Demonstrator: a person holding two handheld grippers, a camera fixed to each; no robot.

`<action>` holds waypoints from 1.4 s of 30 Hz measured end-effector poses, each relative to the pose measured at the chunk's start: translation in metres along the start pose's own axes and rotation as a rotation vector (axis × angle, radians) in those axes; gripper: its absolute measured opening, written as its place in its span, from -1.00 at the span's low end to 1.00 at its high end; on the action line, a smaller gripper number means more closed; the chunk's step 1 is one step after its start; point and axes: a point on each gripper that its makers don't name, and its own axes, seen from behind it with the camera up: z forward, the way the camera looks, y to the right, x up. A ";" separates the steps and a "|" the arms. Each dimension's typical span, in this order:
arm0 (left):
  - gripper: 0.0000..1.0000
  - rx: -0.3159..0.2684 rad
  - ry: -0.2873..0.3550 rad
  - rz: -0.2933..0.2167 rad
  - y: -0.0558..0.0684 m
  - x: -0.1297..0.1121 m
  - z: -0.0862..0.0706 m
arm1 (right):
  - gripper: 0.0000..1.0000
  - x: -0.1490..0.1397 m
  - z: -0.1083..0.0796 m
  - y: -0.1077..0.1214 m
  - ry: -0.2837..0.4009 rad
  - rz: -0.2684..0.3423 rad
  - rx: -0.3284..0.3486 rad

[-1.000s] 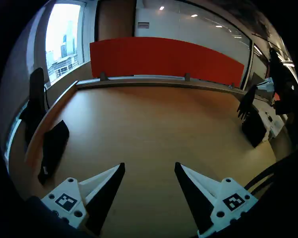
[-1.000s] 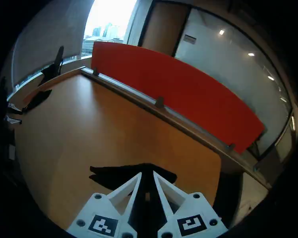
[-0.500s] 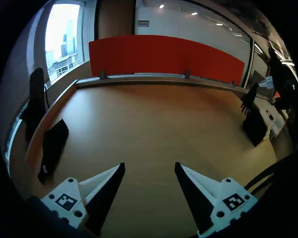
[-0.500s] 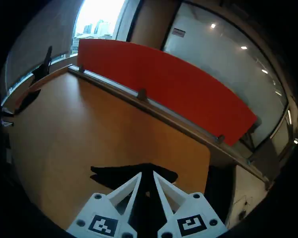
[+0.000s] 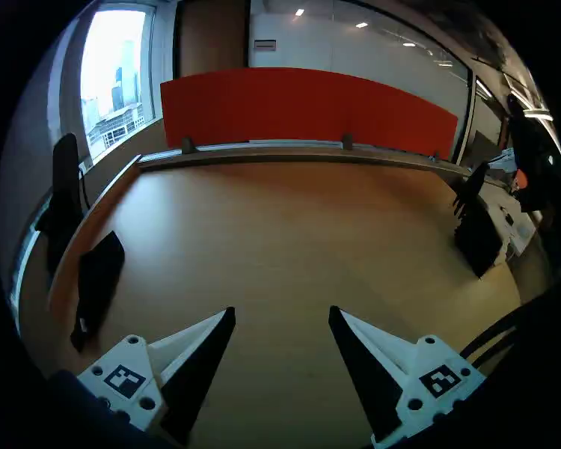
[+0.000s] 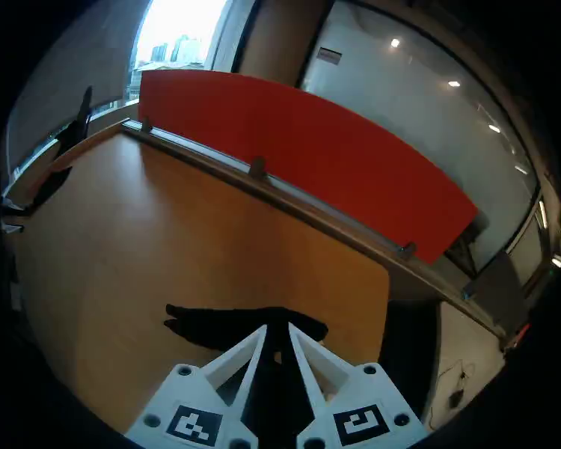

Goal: Fold towel

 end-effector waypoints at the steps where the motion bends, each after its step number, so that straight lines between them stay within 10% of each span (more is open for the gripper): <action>1: 0.85 -0.002 0.000 0.002 0.001 0.001 0.000 | -0.90 -0.004 -0.002 0.002 -0.003 0.005 -0.002; 20: 0.85 -0.025 -0.009 0.022 0.015 -0.002 0.000 | -0.90 -0.133 -0.034 0.011 -0.139 0.140 -0.043; 42: 0.86 -0.016 -0.013 0.025 0.013 -0.005 -0.006 | -0.90 -0.212 -0.037 0.005 -0.254 0.237 -0.055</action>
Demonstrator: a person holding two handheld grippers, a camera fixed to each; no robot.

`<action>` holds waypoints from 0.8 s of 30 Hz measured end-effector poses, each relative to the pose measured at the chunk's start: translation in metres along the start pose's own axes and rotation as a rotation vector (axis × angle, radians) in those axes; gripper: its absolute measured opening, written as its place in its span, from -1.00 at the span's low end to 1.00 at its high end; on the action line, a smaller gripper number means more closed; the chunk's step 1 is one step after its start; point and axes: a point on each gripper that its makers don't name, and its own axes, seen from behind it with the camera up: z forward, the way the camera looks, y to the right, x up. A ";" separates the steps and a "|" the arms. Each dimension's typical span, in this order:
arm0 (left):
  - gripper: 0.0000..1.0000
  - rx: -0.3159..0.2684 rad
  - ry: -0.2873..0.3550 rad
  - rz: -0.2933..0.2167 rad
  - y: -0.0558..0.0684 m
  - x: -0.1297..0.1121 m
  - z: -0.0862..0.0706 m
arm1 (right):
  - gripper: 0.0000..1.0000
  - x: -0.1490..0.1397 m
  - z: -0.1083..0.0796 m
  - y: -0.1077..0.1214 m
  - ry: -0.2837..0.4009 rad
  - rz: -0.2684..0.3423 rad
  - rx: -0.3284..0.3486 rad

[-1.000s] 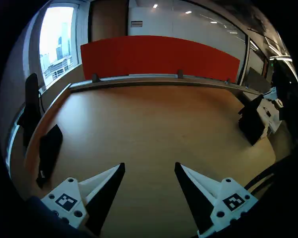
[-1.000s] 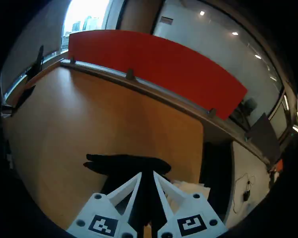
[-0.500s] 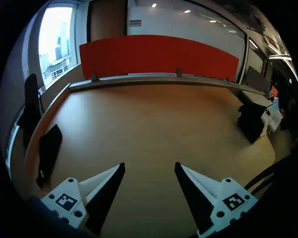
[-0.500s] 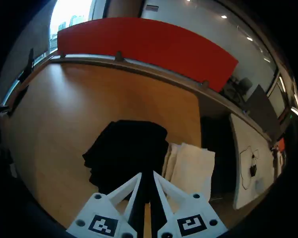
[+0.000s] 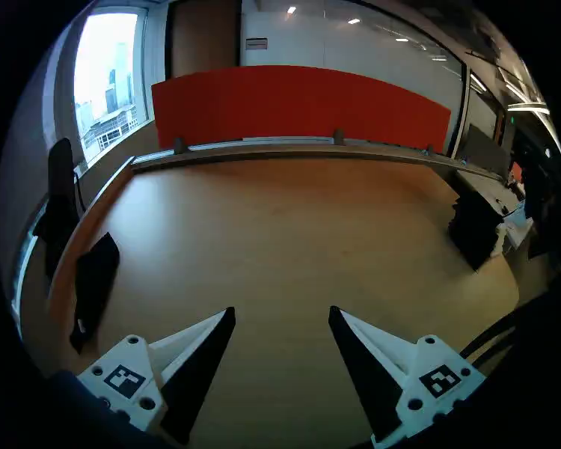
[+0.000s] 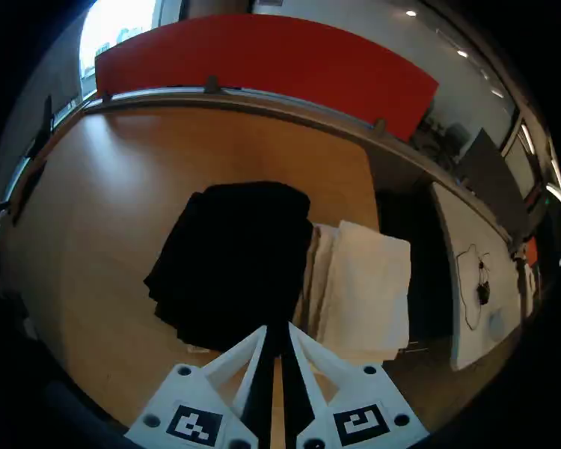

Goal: Fold towel

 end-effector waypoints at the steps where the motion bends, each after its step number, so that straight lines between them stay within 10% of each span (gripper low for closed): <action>1: 0.86 0.000 0.000 0.000 0.000 0.000 0.000 | -0.90 -0.002 0.000 0.000 -0.003 0.002 -0.001; 24: 0.86 0.000 -0.008 -0.002 0.000 -0.005 0.000 | -0.90 -0.035 0.011 0.000 -0.064 0.026 -0.010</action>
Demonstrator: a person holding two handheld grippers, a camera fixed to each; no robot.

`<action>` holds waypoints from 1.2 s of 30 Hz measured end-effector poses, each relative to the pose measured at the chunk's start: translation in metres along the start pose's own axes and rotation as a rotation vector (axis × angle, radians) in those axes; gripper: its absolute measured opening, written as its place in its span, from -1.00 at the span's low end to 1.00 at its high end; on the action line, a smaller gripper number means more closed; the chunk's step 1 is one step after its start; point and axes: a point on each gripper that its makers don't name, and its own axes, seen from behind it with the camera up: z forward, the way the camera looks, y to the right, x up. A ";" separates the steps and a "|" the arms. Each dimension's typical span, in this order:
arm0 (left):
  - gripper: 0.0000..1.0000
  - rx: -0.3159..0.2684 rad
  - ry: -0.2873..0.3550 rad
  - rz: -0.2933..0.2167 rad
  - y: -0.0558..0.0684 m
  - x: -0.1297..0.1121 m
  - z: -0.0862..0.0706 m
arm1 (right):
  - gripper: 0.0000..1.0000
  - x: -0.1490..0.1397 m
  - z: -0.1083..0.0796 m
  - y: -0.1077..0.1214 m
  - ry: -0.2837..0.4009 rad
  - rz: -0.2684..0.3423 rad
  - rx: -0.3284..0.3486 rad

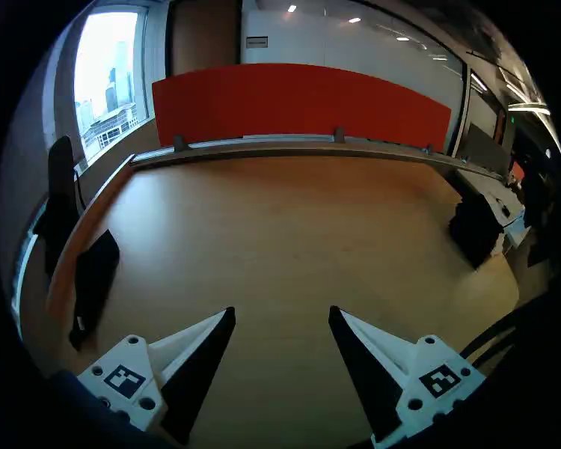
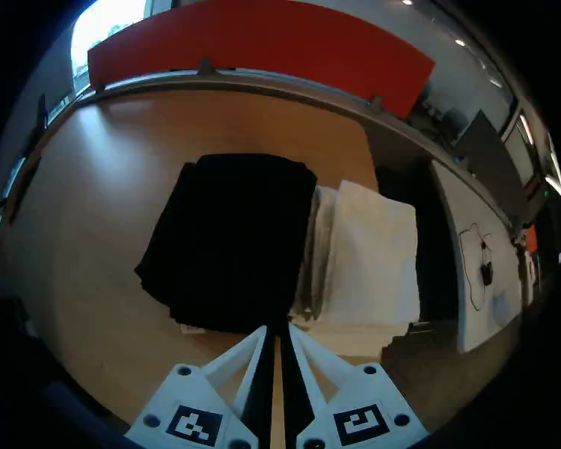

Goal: Fold towel

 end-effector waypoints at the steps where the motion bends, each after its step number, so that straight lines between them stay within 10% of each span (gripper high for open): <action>1: 0.86 0.000 0.000 0.000 0.000 0.000 0.000 | -0.90 0.000 0.000 0.000 0.001 0.003 -0.001; 12: 0.85 -0.006 0.001 -0.004 0.000 0.000 0.002 | -0.71 0.000 -0.004 0.000 0.008 0.011 -0.013; 20: 0.85 -0.014 0.004 -0.017 0.000 -0.001 0.004 | 0.54 0.001 -0.011 -0.005 0.024 0.032 -0.008; 24: 0.85 -0.018 0.007 -0.020 0.000 0.000 0.004 | 0.86 0.005 -0.014 -0.007 0.044 0.054 -0.008; 36: 0.85 -0.023 0.019 -0.019 -0.004 0.005 0.002 | 0.94 0.021 -0.021 -0.015 0.109 0.109 -0.006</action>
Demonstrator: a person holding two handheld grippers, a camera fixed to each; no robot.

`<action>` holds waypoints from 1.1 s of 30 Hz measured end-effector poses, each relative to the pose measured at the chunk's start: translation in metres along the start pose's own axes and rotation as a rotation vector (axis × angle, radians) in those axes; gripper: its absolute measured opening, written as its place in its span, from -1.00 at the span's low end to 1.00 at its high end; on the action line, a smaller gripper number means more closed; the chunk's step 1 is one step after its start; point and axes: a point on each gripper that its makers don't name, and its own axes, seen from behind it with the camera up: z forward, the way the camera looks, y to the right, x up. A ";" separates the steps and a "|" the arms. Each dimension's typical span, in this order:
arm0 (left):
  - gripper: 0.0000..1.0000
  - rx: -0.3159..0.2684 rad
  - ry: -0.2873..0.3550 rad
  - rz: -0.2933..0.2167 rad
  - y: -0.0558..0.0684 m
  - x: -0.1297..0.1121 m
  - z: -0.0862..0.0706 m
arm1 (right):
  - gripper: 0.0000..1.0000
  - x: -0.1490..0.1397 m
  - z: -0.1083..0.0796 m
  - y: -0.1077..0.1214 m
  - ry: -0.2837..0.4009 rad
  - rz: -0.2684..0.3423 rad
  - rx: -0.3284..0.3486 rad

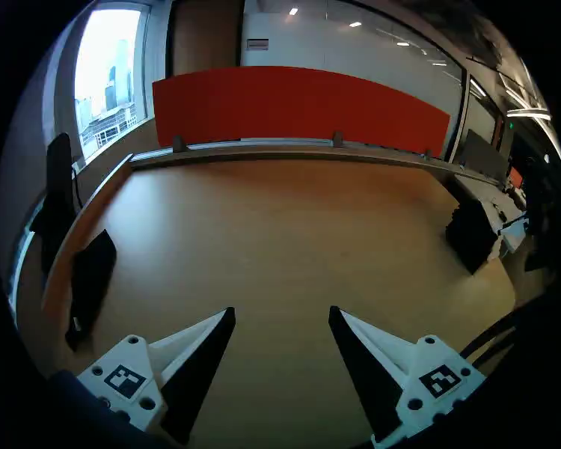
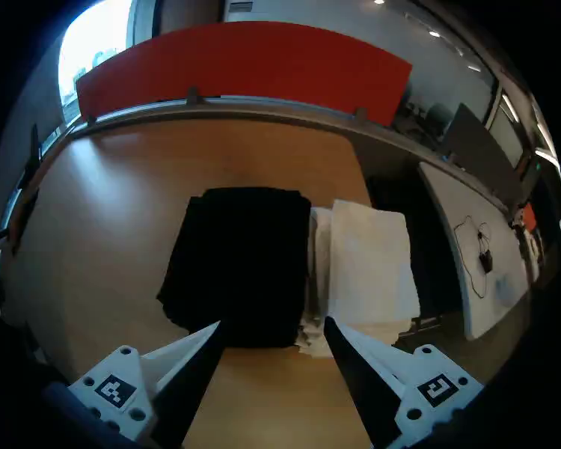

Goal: Fold towel

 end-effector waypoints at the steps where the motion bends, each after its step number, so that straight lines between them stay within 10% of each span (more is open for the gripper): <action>1: 0.85 0.000 0.002 -0.001 -0.001 0.001 0.000 | 0.94 0.002 -0.001 -0.002 0.009 0.005 0.001; 33: 0.85 -0.008 0.065 -0.015 -0.007 0.030 0.003 | 0.93 0.102 -0.046 -0.061 0.514 0.161 0.014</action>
